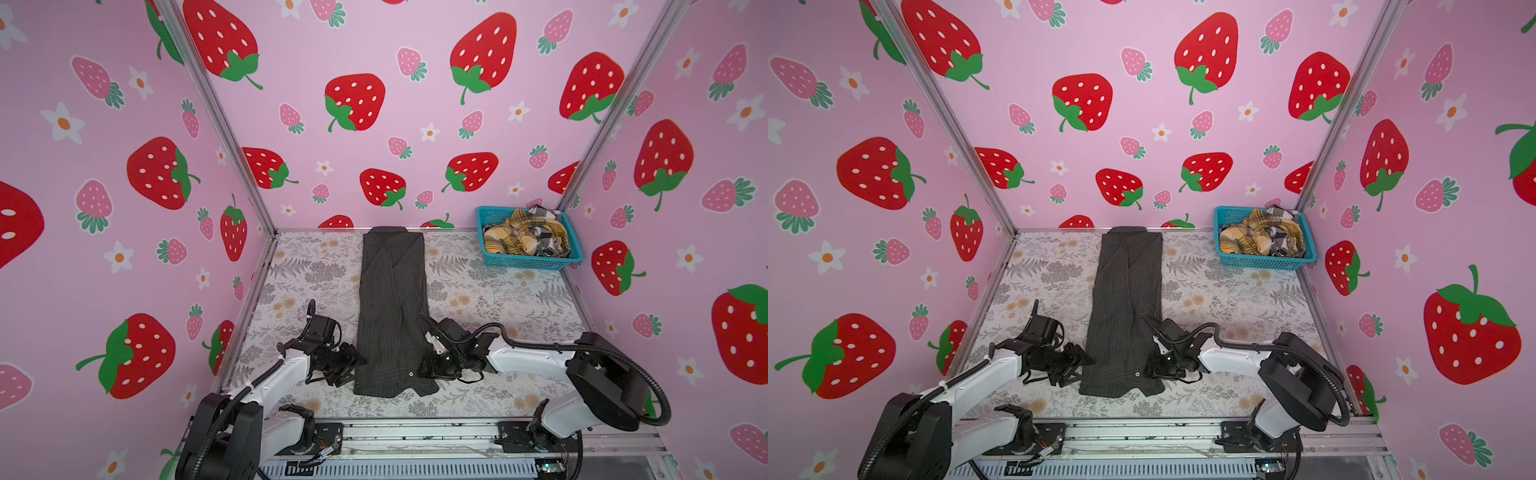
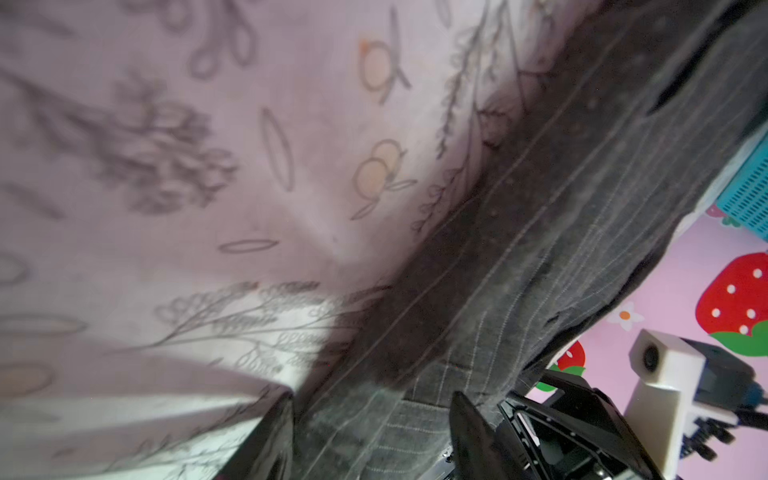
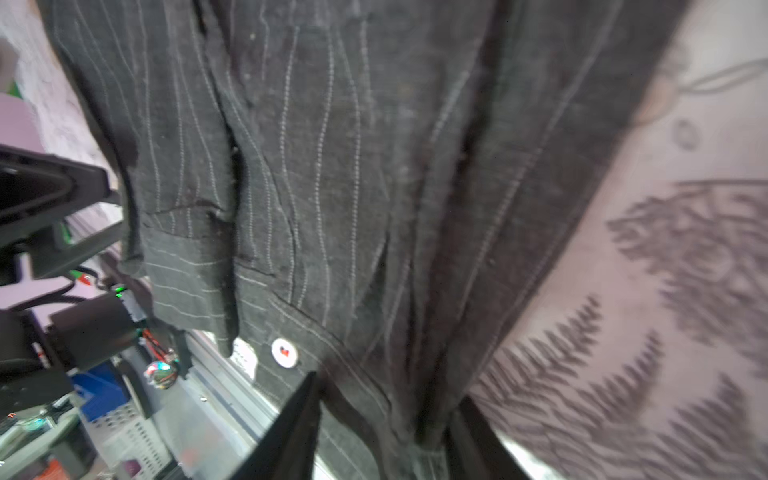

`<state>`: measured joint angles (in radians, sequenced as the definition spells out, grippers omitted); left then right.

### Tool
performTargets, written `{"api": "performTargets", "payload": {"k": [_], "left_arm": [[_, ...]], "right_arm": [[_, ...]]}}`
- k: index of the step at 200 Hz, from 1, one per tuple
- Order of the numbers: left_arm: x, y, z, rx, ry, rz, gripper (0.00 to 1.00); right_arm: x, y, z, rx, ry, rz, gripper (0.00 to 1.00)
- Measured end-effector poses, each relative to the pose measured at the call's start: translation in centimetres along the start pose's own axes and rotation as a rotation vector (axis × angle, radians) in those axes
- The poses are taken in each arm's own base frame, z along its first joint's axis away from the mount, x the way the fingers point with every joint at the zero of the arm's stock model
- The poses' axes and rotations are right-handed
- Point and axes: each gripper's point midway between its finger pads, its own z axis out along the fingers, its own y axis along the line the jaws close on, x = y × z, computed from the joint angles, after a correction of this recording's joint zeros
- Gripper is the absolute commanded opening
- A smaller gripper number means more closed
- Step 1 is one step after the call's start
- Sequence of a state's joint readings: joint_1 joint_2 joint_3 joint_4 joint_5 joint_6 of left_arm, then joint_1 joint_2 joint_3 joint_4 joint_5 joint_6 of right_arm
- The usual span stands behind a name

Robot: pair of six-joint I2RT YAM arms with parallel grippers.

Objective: Fold and stack the long sleeve shirts

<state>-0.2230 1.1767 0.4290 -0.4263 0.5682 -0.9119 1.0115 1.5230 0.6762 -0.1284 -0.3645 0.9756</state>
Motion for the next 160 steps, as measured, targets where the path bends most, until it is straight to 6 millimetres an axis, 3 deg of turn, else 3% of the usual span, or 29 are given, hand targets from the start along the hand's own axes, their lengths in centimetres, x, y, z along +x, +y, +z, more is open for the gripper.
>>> {"api": "performTargets", "payload": {"k": [15,40,94,105,114,126,142,160], "left_arm": [[0.1,-0.1,0.2,0.011,0.009,0.005,0.47],[0.6,0.1,0.4,0.005,0.011,0.027,0.43],[1.3,1.3,0.6,-0.046,0.005,0.037,0.12],[1.4,1.5,0.6,-0.053,0.007,0.034,0.07],[1.4,1.6,0.7,-0.059,0.009,0.033,0.02],[1.5,1.7,0.7,-0.06,0.012,0.031,0.03],[1.6,1.7,0.7,-0.061,0.014,0.035,0.04],[1.8,1.7,0.7,-0.067,0.015,0.04,0.04]], "right_arm": [[0.1,-0.1,0.1,-0.004,0.001,0.001,0.31],[0.2,-0.3,0.2,-0.005,0.0,0.014,0.3],[0.3,-0.8,0.0,-0.001,-0.008,0.033,0.19],[0.4,-0.9,0.0,0.003,-0.008,0.034,0.21],[0.4,-0.9,-0.1,0.004,-0.008,0.035,0.34],[0.5,-0.8,-0.3,-0.002,-0.009,0.032,0.5],[0.3,-0.5,-1.0,-0.007,-0.03,0.029,0.51],[0.5,-0.6,-1.7,-0.009,-0.047,0.033,0.38]]}}
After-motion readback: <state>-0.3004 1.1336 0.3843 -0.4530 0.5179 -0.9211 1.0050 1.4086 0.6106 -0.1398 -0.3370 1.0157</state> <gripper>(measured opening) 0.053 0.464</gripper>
